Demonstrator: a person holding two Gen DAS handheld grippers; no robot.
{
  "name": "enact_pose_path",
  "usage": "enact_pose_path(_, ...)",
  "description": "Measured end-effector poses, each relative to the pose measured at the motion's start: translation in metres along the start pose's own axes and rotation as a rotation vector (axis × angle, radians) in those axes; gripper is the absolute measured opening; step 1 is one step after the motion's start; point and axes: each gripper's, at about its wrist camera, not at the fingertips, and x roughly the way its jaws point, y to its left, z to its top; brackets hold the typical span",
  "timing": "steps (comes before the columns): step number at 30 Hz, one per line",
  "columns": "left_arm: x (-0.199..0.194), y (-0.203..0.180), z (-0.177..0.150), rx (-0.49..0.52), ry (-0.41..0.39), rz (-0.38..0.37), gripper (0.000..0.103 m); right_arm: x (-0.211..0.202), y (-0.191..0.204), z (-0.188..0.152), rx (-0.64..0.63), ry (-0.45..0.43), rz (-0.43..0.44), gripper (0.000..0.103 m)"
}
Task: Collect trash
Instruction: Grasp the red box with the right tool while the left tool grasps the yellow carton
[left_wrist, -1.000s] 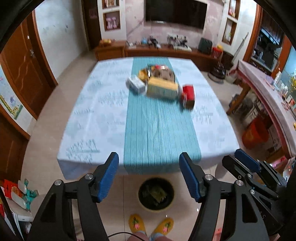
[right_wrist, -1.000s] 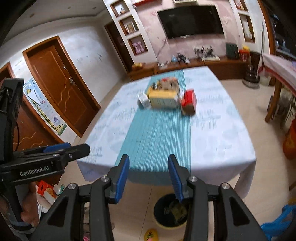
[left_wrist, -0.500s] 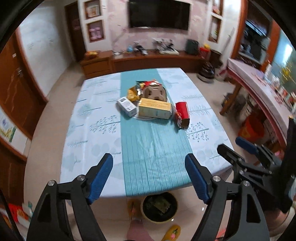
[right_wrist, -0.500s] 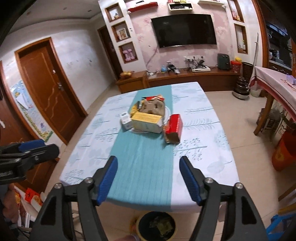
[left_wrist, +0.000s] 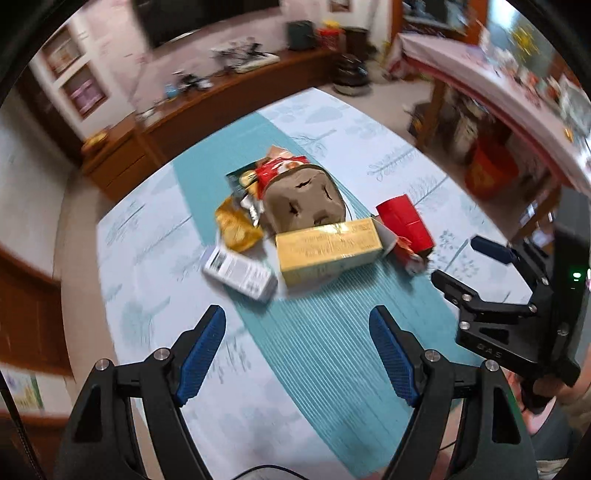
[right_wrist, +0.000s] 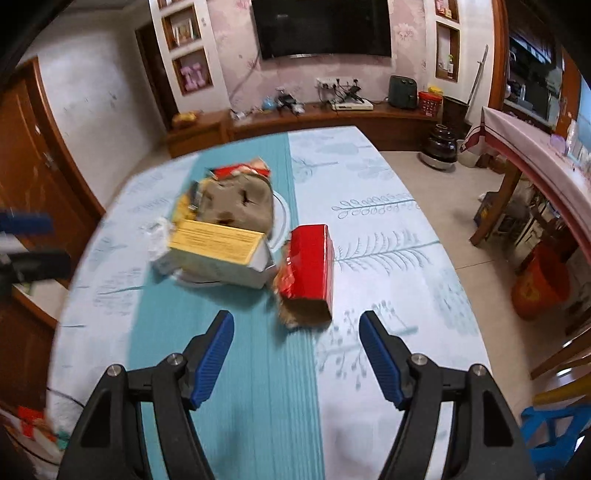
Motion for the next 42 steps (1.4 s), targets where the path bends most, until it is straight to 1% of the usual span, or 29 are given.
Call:
enact_pose_path(2,0.020,0.001,0.016,0.077,0.024,-0.004,0.078,0.024,0.004,0.006,-0.016,0.021,-0.038,0.071)
enact_pose_path(5,0.042,-0.005,0.034,0.190,0.037,-0.023,0.078,0.049,0.009,0.012,-0.041,0.045,-0.067,0.071)
enact_pose_path(7,0.059,-0.013,0.044,0.275,0.048,-0.043,0.078,0.063,0.009,0.014,-0.045,0.070,-0.060,0.071)
enact_pose_path(9,0.073,-0.023,0.050,0.356,0.059,-0.061,0.078,0.070,0.010,0.014,-0.050,0.067,-0.038,0.070)
enact_pose_path(10,0.080,-0.029,0.052,0.396,0.067,-0.064,0.078,0.072,0.010,0.014,-0.055,0.062,-0.030,0.069)
enact_pose_path(11,0.086,-0.034,0.053,0.431,0.072,-0.064,0.078,0.073,0.010,0.013,-0.067,0.050,-0.018,0.065)
enact_pose_path(12,0.092,-0.040,0.055,0.467,0.077,-0.067,0.078,0.073,0.010,0.012,-0.078,0.040,-0.022,0.051)
enact_pose_path(13,0.098,-0.044,0.056,0.500,0.081,-0.072,0.078,0.073,0.010,0.012,-0.084,0.036,-0.031,0.043)
enact_pose_path(15,0.106,-0.053,0.057,0.547,0.093,-0.089,0.078,0.070,0.004,0.011,-0.066,0.036,-0.015,0.039)
enact_pose_path(18,0.115,-0.061,0.059,0.589,0.114,-0.121,0.078,0.065,-0.006,0.009,-0.014,0.047,-0.005,0.038)
enact_pose_path(20,0.120,-0.065,0.061,0.616,0.129,-0.135,0.078,0.059,-0.018,0.004,0.051,0.055,0.008,0.037)
enact_pose_path(24,0.134,-0.067,0.063,0.648,0.169,-0.132,0.078,0.051,-0.029,-0.004,0.139,0.067,0.026,0.037)
enact_pose_path(27,0.136,-0.067,0.062,0.674,0.154,-0.127,0.078,0.048,-0.031,-0.009,0.186,0.070,0.036,0.037)
enact_pose_path(29,0.135,-0.068,0.059,0.687,0.152,-0.115,0.075,0.046,-0.029,-0.013,0.212,0.072,0.049,0.037)
enact_pose_path(30,0.135,-0.069,0.058,0.692,0.158,-0.120,0.064,0.045,-0.028,-0.014,0.217,0.072,0.053,0.037)
enact_pose_path(31,0.136,-0.070,0.056,0.692,0.185,-0.137,0.057,0.045,-0.026,-0.014,0.222,0.074,0.059,0.037)
enact_pose_path(35,0.138,-0.070,0.041,0.703,0.216,-0.124,0.057,0.041,-0.017,-0.018,0.225,0.078,0.082,0.037)
enact_pose_path(38,0.151,-0.068,0.032,0.708,0.257,-0.083,0.057,0.041,-0.012,-0.019,0.221,0.082,0.093,0.037)
enact_pose_path(41,0.159,-0.067,0.026,0.692,0.270,-0.063,0.057,0.042,-0.010,-0.020,0.219,0.083,0.096,0.037)
enact_pose_path(42,0.160,-0.066,0.024,0.682,0.271,-0.063,0.051,0.042,-0.009,-0.020,0.221,0.083,0.100,0.036)
